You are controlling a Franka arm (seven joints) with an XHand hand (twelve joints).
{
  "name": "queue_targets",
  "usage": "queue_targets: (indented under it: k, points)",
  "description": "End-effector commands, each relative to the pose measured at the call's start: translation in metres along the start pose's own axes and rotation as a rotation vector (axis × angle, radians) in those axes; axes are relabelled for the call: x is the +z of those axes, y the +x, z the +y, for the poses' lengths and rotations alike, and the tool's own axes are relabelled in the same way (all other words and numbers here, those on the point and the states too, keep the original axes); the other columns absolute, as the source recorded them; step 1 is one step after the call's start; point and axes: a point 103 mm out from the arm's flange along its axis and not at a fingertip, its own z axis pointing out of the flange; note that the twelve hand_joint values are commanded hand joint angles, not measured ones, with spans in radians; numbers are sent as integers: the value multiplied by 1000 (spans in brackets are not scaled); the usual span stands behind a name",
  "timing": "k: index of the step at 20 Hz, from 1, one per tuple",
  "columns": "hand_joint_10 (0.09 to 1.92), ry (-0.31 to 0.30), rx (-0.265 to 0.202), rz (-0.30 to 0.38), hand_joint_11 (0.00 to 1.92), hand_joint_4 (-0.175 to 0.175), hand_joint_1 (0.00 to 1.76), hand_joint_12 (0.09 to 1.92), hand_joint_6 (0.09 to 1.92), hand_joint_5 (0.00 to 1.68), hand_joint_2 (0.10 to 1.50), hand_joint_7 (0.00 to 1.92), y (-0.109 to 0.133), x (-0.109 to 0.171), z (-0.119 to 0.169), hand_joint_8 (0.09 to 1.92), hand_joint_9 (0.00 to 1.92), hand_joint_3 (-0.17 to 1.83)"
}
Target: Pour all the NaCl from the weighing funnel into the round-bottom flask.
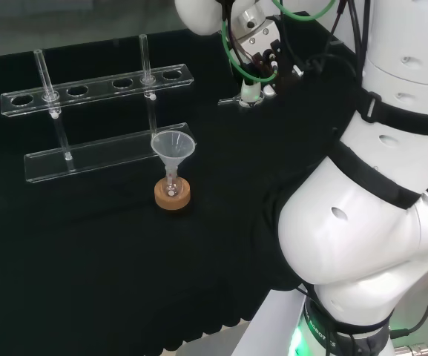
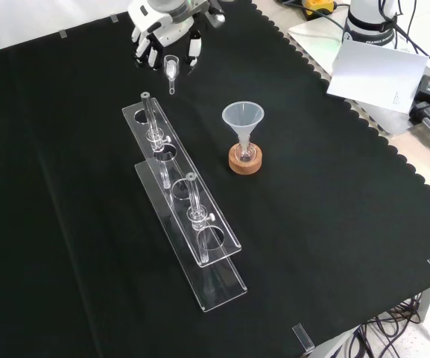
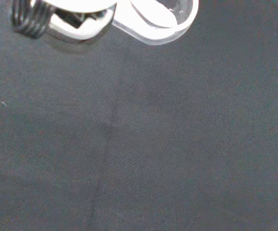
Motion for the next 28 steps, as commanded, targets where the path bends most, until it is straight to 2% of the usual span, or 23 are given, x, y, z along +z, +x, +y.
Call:
queue_targets:
  k: [1, 7, 17, 28]
  points:
    - [363, -5, 8, -33, 723, 175, 1089, 1132, 842, 1177, 701, 625, 8, -14, -24, 631, 947, 652]
    - [362, -2, 23, -71, 724, 175, 1090, 1130, 842, 1178, 700, 623, 16, -31, -46, 630, 945, 654]
    - [362, -16, 20, -125, 722, 175, 1091, 1118, 839, 1180, 697, 622, 59, -57, -82, 631, 950, 657]
    - [359, -2, 16, -157, 725, 175, 1092, 1110, 837, 1182, 696, 619, 81, -62, -105, 631, 950, 658]
